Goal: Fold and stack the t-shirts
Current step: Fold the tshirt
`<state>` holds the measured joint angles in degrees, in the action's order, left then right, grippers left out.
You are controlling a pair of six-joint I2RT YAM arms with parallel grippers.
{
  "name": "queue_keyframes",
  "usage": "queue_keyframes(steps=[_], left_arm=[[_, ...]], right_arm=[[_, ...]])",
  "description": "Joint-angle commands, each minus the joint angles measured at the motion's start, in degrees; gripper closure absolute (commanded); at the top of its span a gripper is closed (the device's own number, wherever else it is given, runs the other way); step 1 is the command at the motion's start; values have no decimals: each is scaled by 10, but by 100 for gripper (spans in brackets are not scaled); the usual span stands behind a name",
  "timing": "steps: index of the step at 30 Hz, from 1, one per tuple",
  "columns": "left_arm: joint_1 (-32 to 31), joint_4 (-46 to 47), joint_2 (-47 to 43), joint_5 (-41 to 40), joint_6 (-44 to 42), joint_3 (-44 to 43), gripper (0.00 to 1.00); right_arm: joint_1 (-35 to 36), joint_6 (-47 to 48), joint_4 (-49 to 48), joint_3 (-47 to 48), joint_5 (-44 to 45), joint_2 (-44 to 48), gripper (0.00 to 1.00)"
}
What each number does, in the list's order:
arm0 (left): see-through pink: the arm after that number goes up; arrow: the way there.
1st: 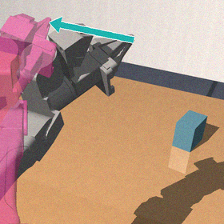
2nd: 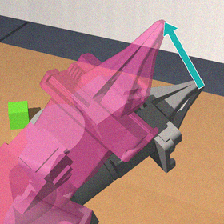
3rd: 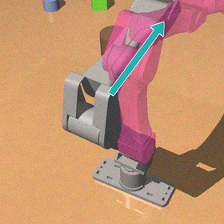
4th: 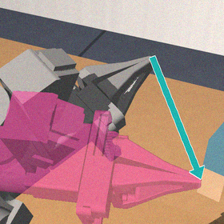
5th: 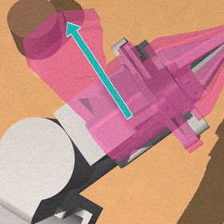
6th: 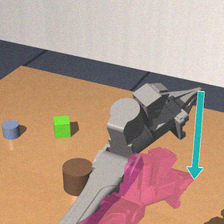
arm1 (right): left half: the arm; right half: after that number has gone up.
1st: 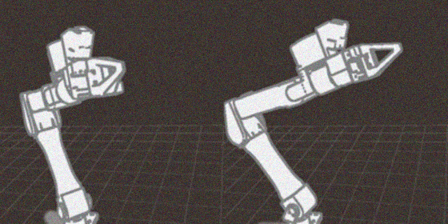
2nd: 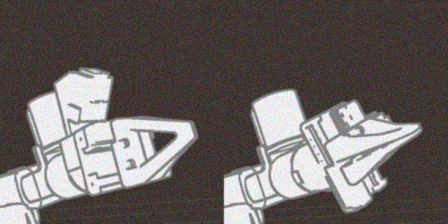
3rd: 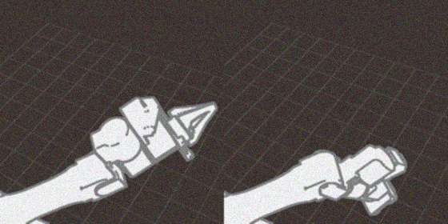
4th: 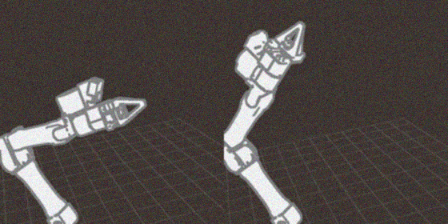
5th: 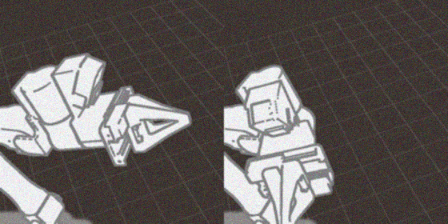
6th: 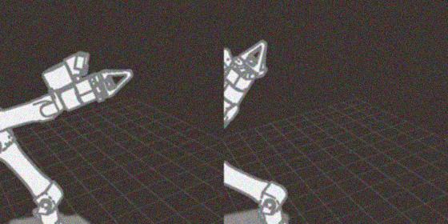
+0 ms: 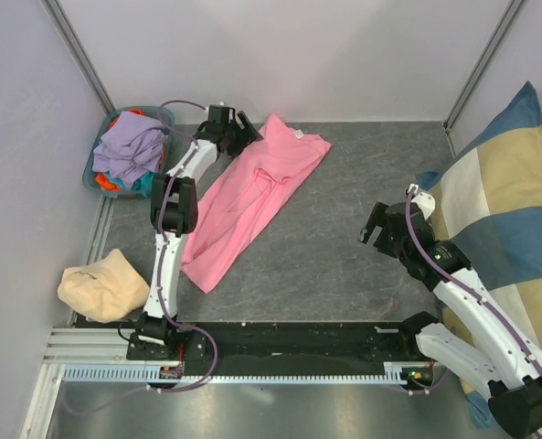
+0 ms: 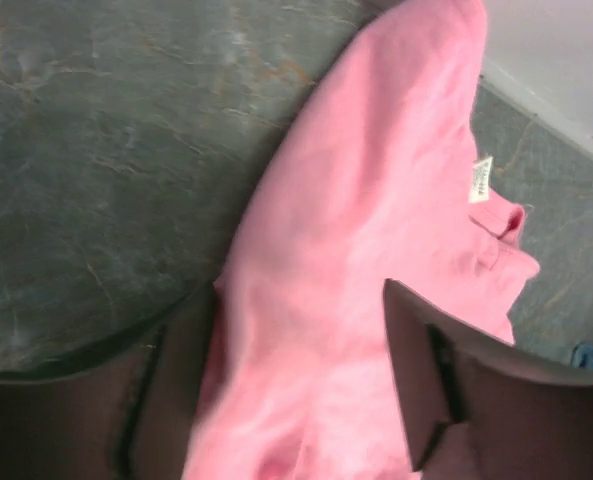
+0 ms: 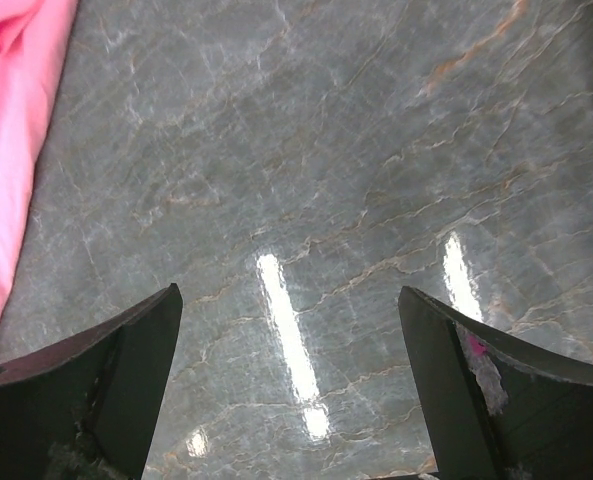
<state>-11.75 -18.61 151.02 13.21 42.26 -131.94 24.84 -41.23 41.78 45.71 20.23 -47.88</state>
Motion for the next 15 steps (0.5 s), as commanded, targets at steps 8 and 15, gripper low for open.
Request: queue_keyframes(steps=[8,15], left_arm=[[-3,48,-265,-28,-82,224,0],[-6,78,-496,-71,-134,428,0]], right_arm=[[1,-44,-204,-105,-145,-44,2],[91,-89,-363,-107,-166,-210,4]])
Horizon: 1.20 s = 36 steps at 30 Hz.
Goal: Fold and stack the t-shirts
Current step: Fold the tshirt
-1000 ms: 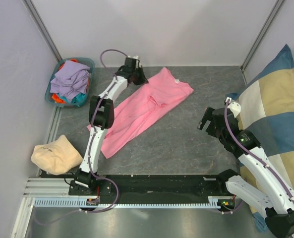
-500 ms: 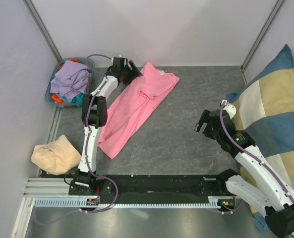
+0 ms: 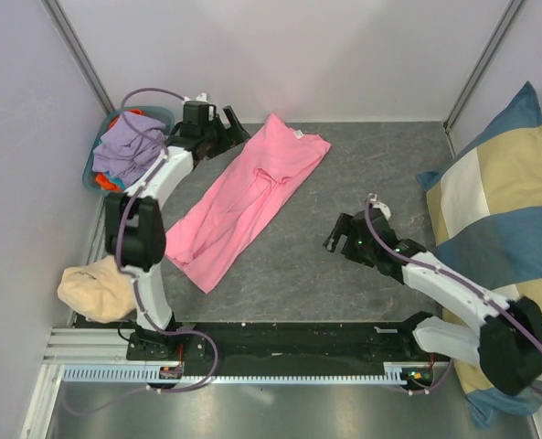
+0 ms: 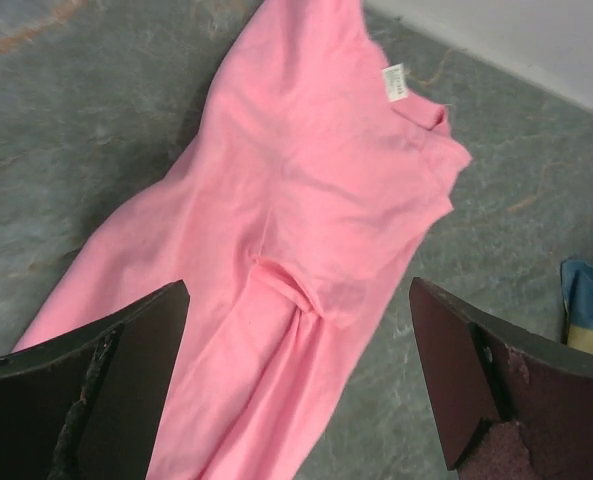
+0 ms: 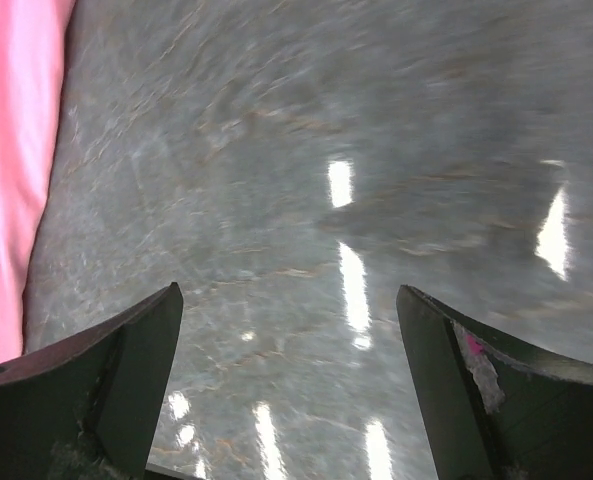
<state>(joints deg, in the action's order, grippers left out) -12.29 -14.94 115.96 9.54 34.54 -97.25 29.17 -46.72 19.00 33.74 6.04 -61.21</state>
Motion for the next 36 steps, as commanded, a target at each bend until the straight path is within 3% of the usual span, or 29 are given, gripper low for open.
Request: queue_keyframes(steps=[1,8,13,16,36], left_arm=[[-1,45,-171,-37,-69,104,0],[-7,24,-387,-54,-91,280,0],[-7,-8,-515,-50,-95,350,0],[-7,-33,-564,-52,-104,366,0],[-7,-98,-623,-64,-129,388,0]], right_arm=[[57,-44,-150,25,-23,-98,3],[160,-113,-261,95,3,-275,4],[222,-151,-278,164,34,-386,7],[236,-171,-288,198,36,-439,14],[240,-163,-254,340,81,-591,51]])
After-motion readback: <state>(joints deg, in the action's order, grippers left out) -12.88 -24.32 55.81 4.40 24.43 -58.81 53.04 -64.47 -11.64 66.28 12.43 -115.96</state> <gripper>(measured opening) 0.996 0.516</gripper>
